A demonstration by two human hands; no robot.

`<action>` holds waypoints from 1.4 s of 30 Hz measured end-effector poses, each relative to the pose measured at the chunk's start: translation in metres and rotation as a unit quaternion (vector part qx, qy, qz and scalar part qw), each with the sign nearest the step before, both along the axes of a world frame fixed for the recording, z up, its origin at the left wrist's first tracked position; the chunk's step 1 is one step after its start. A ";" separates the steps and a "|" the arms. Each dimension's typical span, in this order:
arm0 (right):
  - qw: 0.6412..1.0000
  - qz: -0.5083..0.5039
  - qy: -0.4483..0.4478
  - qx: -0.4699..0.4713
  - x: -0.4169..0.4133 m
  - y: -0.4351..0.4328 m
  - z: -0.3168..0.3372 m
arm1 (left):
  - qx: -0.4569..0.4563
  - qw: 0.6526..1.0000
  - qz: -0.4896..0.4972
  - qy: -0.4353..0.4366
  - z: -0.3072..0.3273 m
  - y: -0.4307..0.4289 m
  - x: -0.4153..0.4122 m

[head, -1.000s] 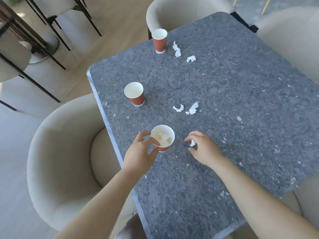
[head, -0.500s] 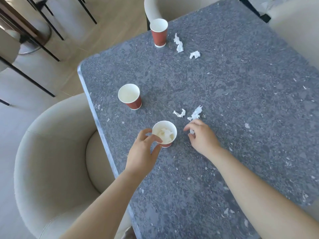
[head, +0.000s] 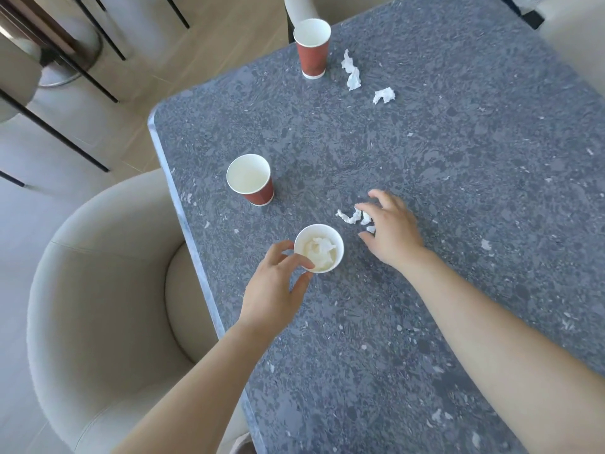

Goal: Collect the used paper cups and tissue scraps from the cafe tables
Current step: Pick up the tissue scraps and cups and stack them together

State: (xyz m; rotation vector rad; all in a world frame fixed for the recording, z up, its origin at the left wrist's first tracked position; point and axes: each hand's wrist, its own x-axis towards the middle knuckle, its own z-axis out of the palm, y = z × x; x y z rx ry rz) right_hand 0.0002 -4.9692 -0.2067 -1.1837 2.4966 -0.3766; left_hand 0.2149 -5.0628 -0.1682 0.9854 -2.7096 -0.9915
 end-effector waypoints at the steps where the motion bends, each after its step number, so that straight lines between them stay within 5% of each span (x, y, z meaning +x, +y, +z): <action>1: 1.000 -0.002 -0.007 0.013 0.000 0.000 -0.002 | 0.003 1.000 0.000 0.001 0.000 0.000 0.000; 16: 0.997 -0.009 -0.075 -0.024 0.029 0.010 -0.007 | -0.017 1.000 -0.001 -0.006 0.006 0.004 0.005; 27: 0.953 -0.037 -0.065 -0.294 0.073 0.025 0.088 | -0.034 0.999 -0.003 -0.031 0.032 0.018 0.025; 33: 0.956 0.041 -0.143 -0.253 0.104 0.027 0.099 | -0.027 0.999 0.006 -0.028 0.039 0.027 0.036; 42: 0.954 0.006 -0.126 -0.273 0.072 0.023 0.070 | -0.004 0.998 0.049 -0.045 0.025 0.018 0.032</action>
